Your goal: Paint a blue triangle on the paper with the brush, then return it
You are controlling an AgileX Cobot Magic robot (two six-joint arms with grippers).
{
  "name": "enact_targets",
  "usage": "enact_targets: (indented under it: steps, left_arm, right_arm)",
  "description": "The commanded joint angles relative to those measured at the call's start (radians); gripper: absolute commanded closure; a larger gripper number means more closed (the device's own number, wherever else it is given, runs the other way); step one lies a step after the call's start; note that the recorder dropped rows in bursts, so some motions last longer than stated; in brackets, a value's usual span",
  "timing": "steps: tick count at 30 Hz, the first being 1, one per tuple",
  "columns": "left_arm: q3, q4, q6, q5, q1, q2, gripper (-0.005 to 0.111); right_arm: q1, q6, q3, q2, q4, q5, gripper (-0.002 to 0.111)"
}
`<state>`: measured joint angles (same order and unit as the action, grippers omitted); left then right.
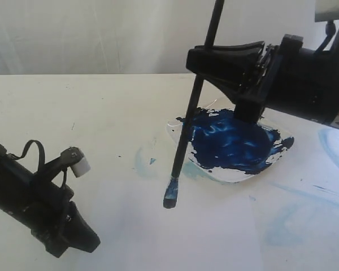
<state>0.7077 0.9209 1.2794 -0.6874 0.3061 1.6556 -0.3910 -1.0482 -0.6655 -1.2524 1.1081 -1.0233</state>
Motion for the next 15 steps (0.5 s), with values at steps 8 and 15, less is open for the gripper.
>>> enact_targets:
  steps: [8, 15]
  left_arm:
    - [0.005, -0.009, 0.323, 0.051, 0.044, -0.004, 0.107]
    - [0.005, -0.009, 0.448, 0.128, 0.044, -0.004, 0.107]
  right_arm:
    - [-0.115, 0.042, 0.005, 0.004, -0.02, 0.074, 0.108]
    - [-0.136, 0.055, 0.005, 0.004, -0.02, 0.146, 0.108]
